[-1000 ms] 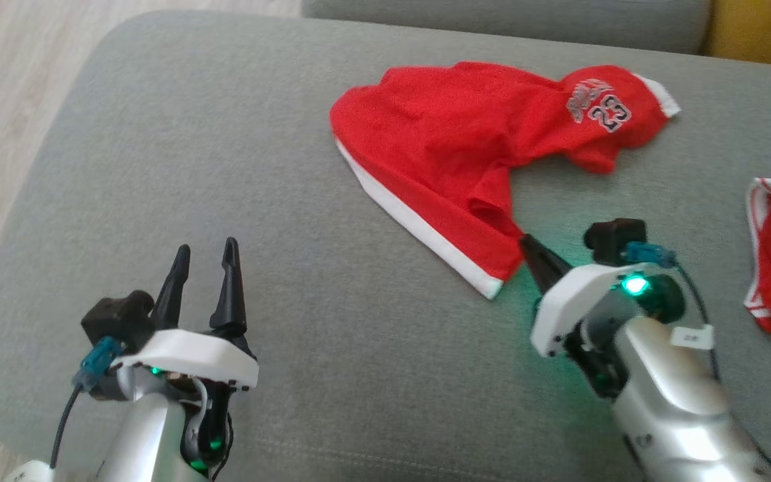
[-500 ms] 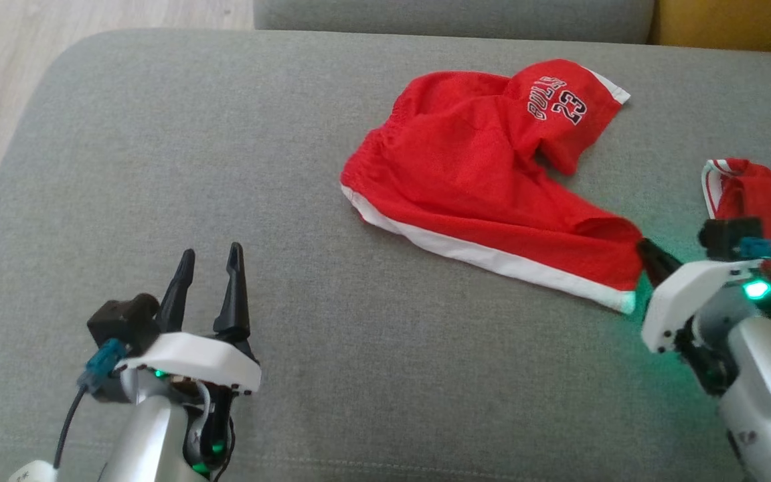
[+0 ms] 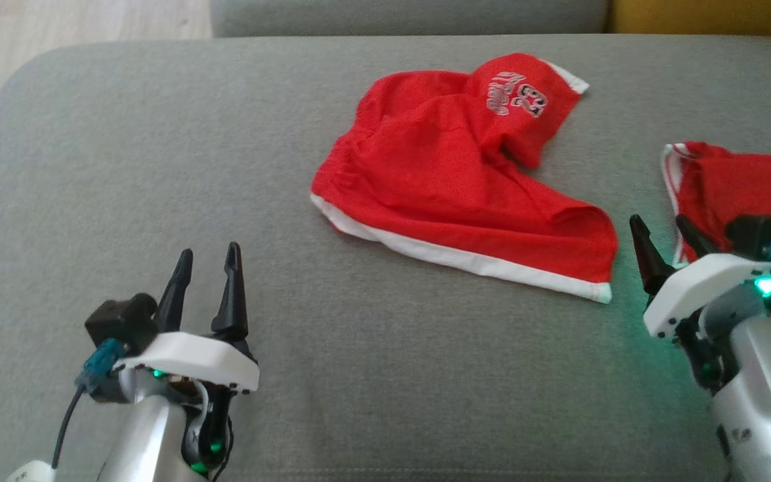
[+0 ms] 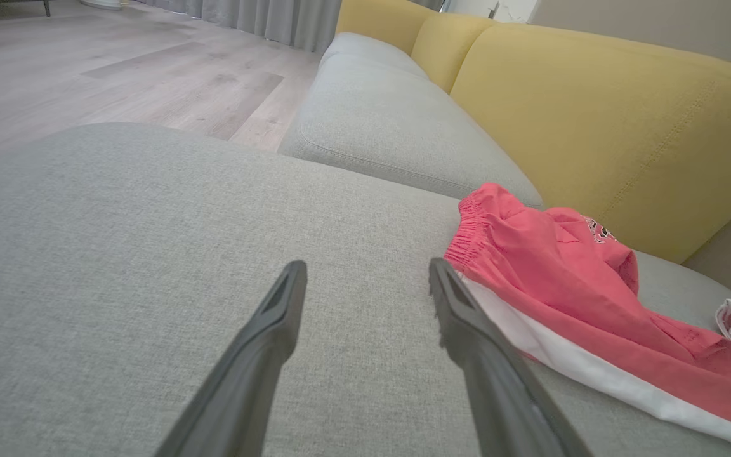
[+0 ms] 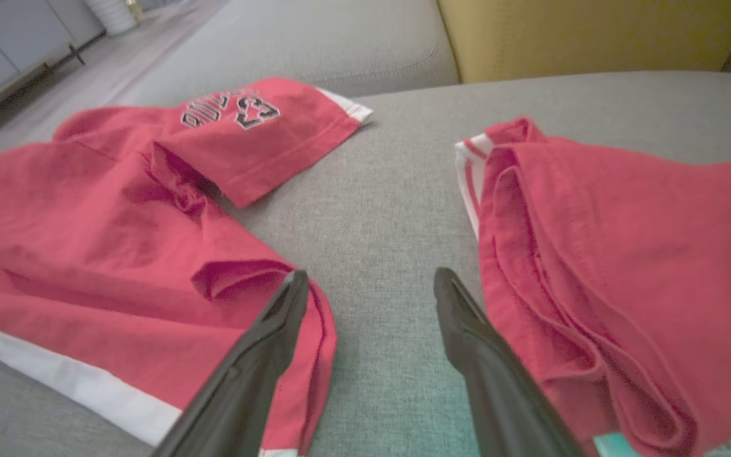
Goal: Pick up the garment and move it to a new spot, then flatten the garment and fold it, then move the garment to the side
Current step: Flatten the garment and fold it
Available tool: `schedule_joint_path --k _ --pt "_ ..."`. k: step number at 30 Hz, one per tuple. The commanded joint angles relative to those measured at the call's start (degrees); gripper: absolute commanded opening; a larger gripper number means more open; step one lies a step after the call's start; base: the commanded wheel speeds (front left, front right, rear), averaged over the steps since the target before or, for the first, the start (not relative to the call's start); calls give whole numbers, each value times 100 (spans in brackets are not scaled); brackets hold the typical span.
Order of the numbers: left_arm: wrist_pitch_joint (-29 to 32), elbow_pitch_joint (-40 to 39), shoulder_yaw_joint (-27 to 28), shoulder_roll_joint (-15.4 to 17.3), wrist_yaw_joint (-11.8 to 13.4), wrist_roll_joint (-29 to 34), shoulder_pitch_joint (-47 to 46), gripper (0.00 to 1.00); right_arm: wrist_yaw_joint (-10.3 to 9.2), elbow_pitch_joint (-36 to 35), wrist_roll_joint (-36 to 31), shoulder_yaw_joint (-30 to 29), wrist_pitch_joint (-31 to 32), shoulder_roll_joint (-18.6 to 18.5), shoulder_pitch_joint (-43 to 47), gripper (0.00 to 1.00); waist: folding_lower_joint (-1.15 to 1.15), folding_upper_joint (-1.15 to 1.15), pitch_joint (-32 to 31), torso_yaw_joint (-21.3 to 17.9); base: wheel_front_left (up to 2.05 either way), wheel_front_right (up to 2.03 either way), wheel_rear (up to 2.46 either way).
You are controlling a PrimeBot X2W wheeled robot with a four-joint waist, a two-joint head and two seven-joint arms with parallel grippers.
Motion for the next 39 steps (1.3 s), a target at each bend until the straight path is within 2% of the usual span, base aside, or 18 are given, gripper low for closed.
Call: schedule_joint_path --k 1,9,13,18,24,30,39 --pt "-70 -186 233 46 -12 29 -227 100 20 -240 -39 47 -100 28 76 100 0 0 -58 -102 0 0 0" --pt "-70 -231 318 46 -19 18 -102 100 20 -1219 -210 -254 -667 540 1072 100 0 0 -263 -550 0 0 0" --pt "-70 -320 345 46 -5 5 -55 100 20 -1632 -355 -300 -847 779 1411 100 0 0 -251 -647 0 0 0" --pt "-70 -398 319 46 1 6 -30 100 20 -1814 -589 -324 -853 948 1536 100 0 0 -209 -685 0 0 0" --pt "-70 -459 247 46 -7 6 -118 100 20 -1759 -684 -317 -659 1050 1378 100 0 0 -44 -603 0 0 0" --pt "-70 -422 146 46 4 -20 -216 100 20 -1333 -654 -303 -285 1106 1122 100 0 0 130 -431 0 0 0" --pt "-70 -381 63 46 20 -51 -301 100 20 -863 -476 -247 -163 1157 811 100 0 0 265 -239 0 0 0"
